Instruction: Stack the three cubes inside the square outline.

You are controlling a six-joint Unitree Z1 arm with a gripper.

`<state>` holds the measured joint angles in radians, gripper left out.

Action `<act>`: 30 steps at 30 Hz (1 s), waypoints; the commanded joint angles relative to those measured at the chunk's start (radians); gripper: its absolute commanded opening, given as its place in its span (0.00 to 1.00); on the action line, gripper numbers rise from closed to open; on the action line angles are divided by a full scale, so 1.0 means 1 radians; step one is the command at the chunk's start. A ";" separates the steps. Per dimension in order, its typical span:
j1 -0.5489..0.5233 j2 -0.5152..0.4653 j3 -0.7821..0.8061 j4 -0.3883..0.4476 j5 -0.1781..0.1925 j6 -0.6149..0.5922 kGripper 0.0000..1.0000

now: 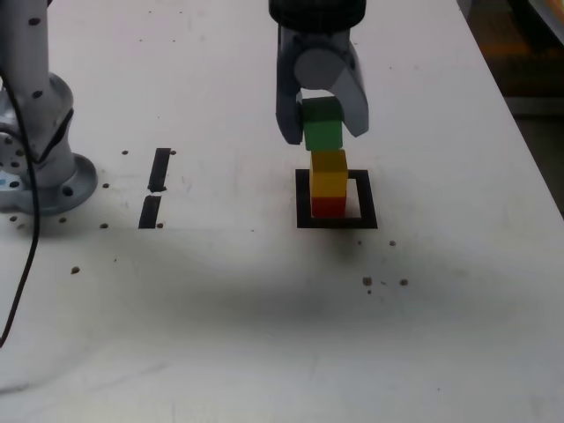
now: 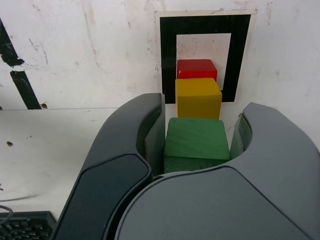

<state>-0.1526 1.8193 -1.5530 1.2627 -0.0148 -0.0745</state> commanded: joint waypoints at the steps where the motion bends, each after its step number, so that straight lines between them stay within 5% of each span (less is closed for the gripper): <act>1: -0.002 0.005 0.002 -0.003 -0.001 -0.001 0.21; 23: -0.025 0.048 0.021 -0.045 0.010 -0.008 0.22; 30: -0.025 0.056 0.027 -0.047 0.013 -0.011 0.32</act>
<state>-0.1755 1.8708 -1.5272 1.2180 -0.0025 -0.0847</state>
